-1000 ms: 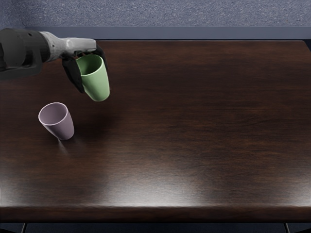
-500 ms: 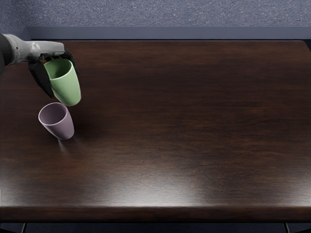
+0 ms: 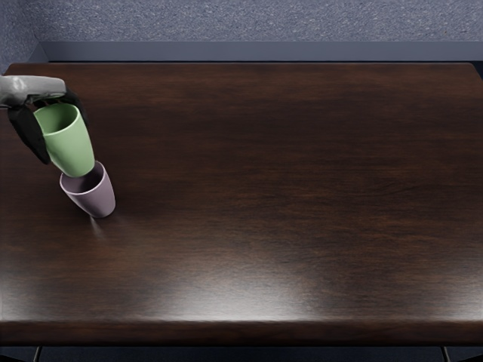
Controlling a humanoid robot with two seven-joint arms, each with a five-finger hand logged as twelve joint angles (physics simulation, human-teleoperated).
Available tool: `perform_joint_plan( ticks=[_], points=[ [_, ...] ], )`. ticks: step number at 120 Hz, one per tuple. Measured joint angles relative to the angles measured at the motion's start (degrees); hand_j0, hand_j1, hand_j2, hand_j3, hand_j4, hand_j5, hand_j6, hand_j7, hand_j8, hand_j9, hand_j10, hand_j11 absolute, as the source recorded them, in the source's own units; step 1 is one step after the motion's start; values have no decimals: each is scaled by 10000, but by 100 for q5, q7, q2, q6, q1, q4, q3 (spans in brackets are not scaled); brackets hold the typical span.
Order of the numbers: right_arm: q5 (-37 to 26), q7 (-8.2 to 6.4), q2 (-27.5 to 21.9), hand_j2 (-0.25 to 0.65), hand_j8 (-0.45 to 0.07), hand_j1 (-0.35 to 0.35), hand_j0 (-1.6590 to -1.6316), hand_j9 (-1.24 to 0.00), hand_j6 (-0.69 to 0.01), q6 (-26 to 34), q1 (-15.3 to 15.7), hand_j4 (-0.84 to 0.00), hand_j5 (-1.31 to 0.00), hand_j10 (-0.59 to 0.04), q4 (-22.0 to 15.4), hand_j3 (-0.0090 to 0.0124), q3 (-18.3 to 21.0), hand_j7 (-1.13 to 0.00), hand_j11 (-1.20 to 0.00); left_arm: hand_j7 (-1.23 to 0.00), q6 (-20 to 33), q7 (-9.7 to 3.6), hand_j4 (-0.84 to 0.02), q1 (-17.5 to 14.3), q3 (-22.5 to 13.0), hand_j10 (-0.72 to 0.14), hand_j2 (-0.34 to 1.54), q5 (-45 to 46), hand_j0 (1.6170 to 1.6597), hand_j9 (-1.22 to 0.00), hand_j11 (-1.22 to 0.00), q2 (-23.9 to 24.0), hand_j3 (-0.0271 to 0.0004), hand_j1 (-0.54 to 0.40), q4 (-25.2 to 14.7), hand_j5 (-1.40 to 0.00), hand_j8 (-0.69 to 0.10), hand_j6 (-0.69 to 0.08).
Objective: Pick up cup and place in cup with left hand
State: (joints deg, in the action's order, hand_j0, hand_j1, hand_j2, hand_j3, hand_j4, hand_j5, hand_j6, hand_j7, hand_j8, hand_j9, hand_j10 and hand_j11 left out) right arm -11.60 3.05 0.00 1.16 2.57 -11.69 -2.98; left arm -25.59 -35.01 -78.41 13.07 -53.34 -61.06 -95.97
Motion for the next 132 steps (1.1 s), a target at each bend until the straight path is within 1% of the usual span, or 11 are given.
perform_joint_plan(
  ticks=[7,8,15,44,65,132],
  points=[
    [0,-1,0,-48,-240,-3203,-16581,-311,-240,-1,0,-240,-311,-239,0,0,0,-311,-311,-5902,9,0,-4705,3,11,-4417,1144,-4,16543,-6041,-6031,-84,0,-826,-66,-5796,-3740,-3231],
    [0,0,0,-48,-240,-3203,-16581,-311,-240,-1,0,-240,-311,-239,0,0,0,-311,-311,-5912,8,0,-4665,3,14,-4415,1084,-5,16542,-6052,-6041,-87,0,-809,-75,-5815,-3702,-3093],
    [0,-3,0,-48,-240,-3203,-16581,-311,-240,-1,0,-240,-311,-239,0,0,0,-311,-311,-5940,19,1,-4681,3,38,-4460,1078,-9,16543,-6093,-6082,-90,0,-826,-124,-5844,-3609,-3237],
    [0,-6,0,-48,-240,-3204,-16581,-311,-240,-1,-1,-240,-311,-239,0,0,-6,-311,-311,-5963,-79,0,-4680,46,61,-4464,1104,47,16543,-6092,-6083,-116,0,-802,-233,-5863,-3604,-3217],
    [0,-7,0,-48,-240,-3203,-16581,-311,-240,-1,-2,-240,-311,-240,0,0,-9,-311,-311,-5936,-138,0,-4712,107,53,-4443,1074,87,16544,-6048,-6038,-134,0,-769,-244,-5829,-3644,-3233],
    [0,-13,0,-48,-239,-3204,-16581,-310,-240,-1,6,-239,-310,-239,7,0,-8,-310,-310,-5860,-96,1,-4855,135,27,-4457,904,67,16547,-5976,-5965,-37,0,-627,-142,-5746,-3779,-3407]
  ],
)
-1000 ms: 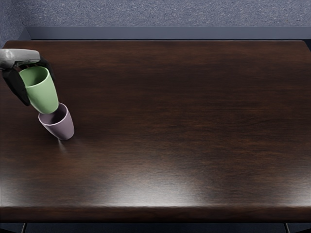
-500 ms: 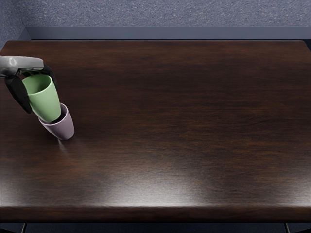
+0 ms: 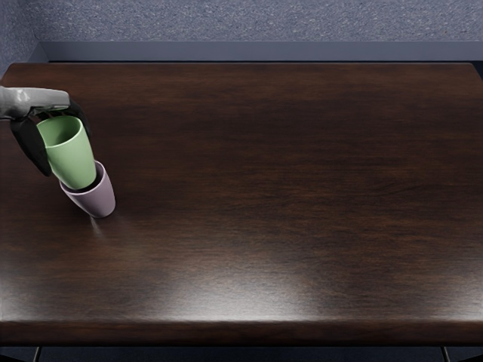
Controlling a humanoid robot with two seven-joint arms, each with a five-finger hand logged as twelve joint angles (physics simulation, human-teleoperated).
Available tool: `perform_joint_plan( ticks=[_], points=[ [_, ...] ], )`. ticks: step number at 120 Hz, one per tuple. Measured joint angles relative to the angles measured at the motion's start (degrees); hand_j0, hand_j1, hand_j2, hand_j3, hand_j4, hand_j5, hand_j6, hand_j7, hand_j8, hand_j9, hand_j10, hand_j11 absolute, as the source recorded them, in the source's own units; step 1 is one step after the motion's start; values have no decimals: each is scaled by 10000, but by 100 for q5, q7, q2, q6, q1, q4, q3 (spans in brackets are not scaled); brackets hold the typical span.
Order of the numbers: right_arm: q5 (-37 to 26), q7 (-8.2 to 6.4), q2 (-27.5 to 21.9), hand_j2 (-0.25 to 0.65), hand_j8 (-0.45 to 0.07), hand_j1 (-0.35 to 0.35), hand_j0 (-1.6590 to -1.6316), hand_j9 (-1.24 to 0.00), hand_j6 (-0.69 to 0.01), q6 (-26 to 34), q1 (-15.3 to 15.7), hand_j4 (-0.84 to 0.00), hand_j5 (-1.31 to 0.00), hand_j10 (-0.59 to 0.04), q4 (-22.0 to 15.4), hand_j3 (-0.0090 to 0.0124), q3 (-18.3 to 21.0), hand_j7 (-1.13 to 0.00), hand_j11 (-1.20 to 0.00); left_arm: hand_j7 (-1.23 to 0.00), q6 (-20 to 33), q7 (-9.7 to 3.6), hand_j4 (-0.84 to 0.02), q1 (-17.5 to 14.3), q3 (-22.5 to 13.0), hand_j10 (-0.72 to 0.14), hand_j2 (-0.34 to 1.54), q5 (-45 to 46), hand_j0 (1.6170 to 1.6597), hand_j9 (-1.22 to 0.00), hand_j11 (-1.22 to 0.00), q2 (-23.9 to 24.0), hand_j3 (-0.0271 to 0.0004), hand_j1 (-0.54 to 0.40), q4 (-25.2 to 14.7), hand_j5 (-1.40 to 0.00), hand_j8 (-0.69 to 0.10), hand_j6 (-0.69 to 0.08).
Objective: Pick up cup and place in cup with left hand
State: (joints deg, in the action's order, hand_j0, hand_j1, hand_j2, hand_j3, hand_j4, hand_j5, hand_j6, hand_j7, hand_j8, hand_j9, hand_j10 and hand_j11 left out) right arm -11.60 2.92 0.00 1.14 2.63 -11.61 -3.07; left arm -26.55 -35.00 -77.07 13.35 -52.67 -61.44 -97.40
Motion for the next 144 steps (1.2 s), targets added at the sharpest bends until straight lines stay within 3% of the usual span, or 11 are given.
perform_joint_plan(
  ticks=[12,46,93,107,127,144],
  points=[
    [0,-1,0,-48,-240,-3204,-16581,-310,-240,0,0,-240,-311,-239,1,0,0,-310,-310,-5612,8,0,-4993,14,-5,-4312,761,-3,16552,-5718,-5707,0,0,-450,10,-5476,-3895,-3527],
    [0,6,0,-48,-240,-3203,-16581,-311,-241,0,-2,-240,-311,-240,1,0,7,-311,-311,-4052,147,0,-3311,17,-18,-3146,612,-2,16573,-4076,-4072,62,0,96,26,-4031,-3052,-3002],
    [0,7,0,-48,-240,-3203,-16581,-311,-241,2,-2,-240,-311,-240,-3,0,8,-311,-311,-3323,193,0,-2641,140,-24,-2610,539,-2,16579,-3323,-3320,175,0,510,54,-3323,-2613,-2607],
    [0,7,0,-48,-240,-3203,-16581,-311,-241,3,0,-240,-311,-240,-6,0,8,-311,-311,-2589,207,0,-2071,134,14,-2050,428,-2,16580,-2588,-2585,197,0,1167,97,-2591,-2061,-2059],
    [0,7,0,-48,-240,-3203,-16581,-311,-241,1,0,-240,-311,-240,-7,0,8,-311,-311,-1163,211,0,-970,88,51,-954,204,14,16580,-1161,-1158,646,0,2463,212,-1166,-972,-974],
    [0,7,0,-48,-240,-3203,-16581,-311,-241,0,-4,-240,-311,-240,-7,0,8,-311,-311,-584,172,0,-519,72,293,-506,110,328,16580,-581,-579,860,0,2986,429,-587,-526,-530]
  ],
)
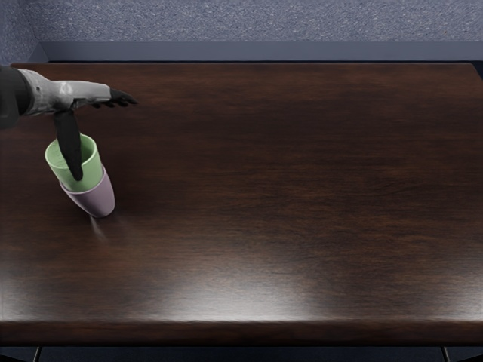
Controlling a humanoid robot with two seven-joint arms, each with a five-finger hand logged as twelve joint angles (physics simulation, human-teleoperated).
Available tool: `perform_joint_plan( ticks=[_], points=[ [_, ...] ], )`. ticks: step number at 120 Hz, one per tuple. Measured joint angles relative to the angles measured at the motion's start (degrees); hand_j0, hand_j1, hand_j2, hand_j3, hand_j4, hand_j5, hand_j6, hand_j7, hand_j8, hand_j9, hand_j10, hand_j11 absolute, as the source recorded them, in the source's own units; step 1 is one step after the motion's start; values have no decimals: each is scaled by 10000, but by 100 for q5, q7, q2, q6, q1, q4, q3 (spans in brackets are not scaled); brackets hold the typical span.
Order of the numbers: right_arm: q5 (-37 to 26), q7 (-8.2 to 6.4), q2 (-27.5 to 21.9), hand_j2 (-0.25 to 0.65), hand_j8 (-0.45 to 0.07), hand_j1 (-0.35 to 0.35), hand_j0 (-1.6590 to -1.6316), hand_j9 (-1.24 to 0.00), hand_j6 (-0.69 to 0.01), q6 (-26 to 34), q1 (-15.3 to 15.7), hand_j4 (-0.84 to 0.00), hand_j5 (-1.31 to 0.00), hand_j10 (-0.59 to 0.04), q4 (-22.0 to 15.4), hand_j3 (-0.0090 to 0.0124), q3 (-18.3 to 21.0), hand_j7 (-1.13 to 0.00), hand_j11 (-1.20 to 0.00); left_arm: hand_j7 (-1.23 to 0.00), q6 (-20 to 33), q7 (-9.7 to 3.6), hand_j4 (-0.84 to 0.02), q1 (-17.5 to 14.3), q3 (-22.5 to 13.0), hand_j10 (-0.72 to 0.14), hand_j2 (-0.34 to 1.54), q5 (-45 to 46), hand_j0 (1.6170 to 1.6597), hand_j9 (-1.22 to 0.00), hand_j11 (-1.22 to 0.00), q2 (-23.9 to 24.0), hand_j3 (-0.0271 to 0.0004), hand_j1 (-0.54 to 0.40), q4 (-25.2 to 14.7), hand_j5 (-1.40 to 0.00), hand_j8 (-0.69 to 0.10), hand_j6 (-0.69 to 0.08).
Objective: Pick up cup and place in cup with left hand
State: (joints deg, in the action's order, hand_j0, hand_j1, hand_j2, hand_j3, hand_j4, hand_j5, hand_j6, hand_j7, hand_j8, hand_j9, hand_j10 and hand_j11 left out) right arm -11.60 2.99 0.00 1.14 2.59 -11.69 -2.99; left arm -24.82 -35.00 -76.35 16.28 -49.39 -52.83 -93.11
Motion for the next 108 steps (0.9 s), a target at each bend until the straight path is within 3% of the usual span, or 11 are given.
perform_joint_plan(
  ticks=[11,25,32,46,59,74,108],
  points=[
    [0,0,0,-48,-240,-3204,-16581,-310,-240,0,-2,-240,-310,-239,0,0,0,-310,-310,-374,-88,0,-350,-20,136,-339,74,529,16580,-372,-370,-4,0,3173,208,-378,-359,-363],
    [0,0,0,-48,-240,-3204,-16581,-311,-240,6,-3,-240,-311,-239,0,0,0,-311,-311,-213,-654,56,-222,56,530,-211,45,1256,16580,-211,-209,-95,0,3316,613,-217,-230,-235],
    [0,0,0,-48,-240,-3204,-16581,-311,-241,8,-3,-240,-311,-240,0,0,0,-311,-311,-161,-810,228,-179,75,653,-170,34,1423,16580,-159,-157,-168,0,3361,739,-164,-188,-192],
    [0,0,0,-48,-240,-3203,-16581,-311,-240,10,-18,-240,-311,-240,0,0,0,-311,-311,-93,-951,703,-121,150,762,-112,21,1759,16580,-90,-89,-416,0,3422,1002,-96,-128,-133],
    [0,0,0,-48,-240,-3203,-16581,-311,-241,15,-26,-240,-311,-240,0,0,-1,-311,-311,-56,-996,909,-90,228,788,-82,12,2249,16580,-54,-52,-372,0,3453,1492,-59,-97,-101],
    [0,2,0,-48,-239,-3204,-16581,-310,-240,17,-29,-239,-310,-239,-4,0,-5,-310,-310,-32,-1013,988,-70,563,795,-62,7,2539,16580,-30,-28,-434,0,3475,1717,-35,-76,-80],
    [0,10,0,-48,-240,-3203,-16581,-311,-240,17,-44,-240,-311,-240,-3,0,-9,-311,-311,-10,-1021,965,-47,590,784,-40,1,3191,16580,-8,-7,-615,0,3491,1955,-13,-52,-56]
  ],
)
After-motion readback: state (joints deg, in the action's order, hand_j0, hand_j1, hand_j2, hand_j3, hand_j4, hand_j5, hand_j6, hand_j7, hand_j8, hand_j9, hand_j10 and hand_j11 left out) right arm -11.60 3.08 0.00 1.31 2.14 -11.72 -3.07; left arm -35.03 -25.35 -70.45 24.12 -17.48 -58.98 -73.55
